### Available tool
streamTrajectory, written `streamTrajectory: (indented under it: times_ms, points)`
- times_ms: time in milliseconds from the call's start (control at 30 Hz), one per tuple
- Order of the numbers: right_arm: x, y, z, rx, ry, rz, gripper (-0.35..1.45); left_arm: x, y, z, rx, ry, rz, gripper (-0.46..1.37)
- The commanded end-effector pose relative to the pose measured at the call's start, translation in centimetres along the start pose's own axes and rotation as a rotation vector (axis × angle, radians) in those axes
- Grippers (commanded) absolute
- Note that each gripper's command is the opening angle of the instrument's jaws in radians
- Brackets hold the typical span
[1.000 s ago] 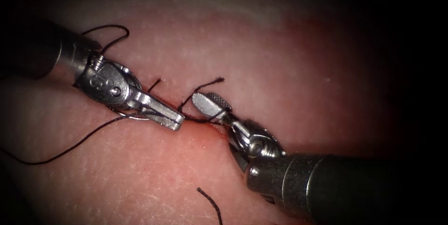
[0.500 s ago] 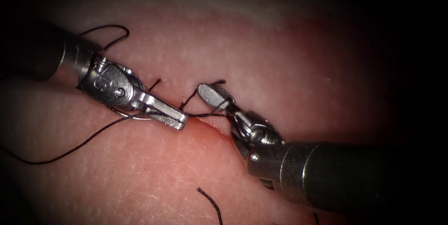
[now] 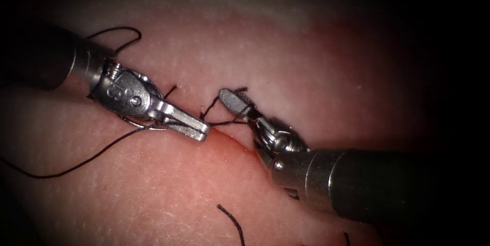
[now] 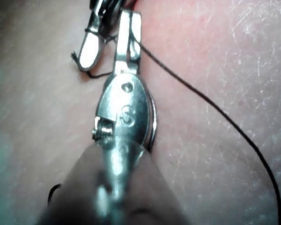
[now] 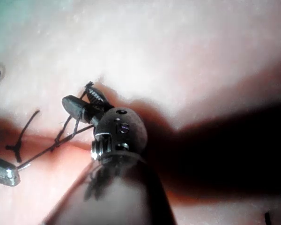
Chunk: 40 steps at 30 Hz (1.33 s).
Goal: Wound Closure
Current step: Grab the short tail with the right gripper
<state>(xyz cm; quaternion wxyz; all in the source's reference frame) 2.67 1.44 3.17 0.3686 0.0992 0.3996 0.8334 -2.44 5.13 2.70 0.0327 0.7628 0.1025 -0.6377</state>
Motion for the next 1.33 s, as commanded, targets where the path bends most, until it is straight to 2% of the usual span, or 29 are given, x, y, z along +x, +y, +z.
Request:
streamTrajectory:
  times_ms: [33, 133, 233, 433, 467, 600, 1000, 1333]
  points:
    - [0.00, -0.03, 0.02, 0.006, 0.009, 0.003, 0.34, 0.00, 0.00, 0.01, -0.009, 0.002, 0.001, -0.35]
    - [0.00, -0.06, 0.04, 0.015, 0.019, 0.001, 0.33, -0.01, 0.00, 0.02, -0.011, 0.004, 0.001, -0.35]
    - [0.00, -0.11, 0.06, 0.013, 0.023, -0.003, 0.20, -0.01, 0.01, 0.02, -0.011, 0.004, 0.002, -0.35]
    - [0.02, -0.12, 0.09, 0.011, 0.027, -0.013, 0.06, -0.01, 0.01, 0.01, -0.011, 0.004, 0.002, -0.35]
    - [0.03, -0.12, 0.10, 0.010, 0.028, -0.013, 0.02, -0.01, 0.01, 0.01, -0.012, 0.004, 0.002, -0.35]
    - [0.04, -0.12, 0.13, 0.008, 0.030, -0.024, -0.35, -0.01, 0.01, 0.01, -0.012, 0.005, 0.002, -0.35]
    - [0.07, -0.30, 0.02, 0.036, 0.061, -0.040, -0.35, -0.03, -0.01, 0.00, -0.013, 0.006, -0.004, -0.35]
    - [0.03, -0.31, 0.00, 0.032, 0.066, -0.064, -0.35, -0.02, 0.00, -0.03, -0.015, 0.006, -0.004, -0.35]
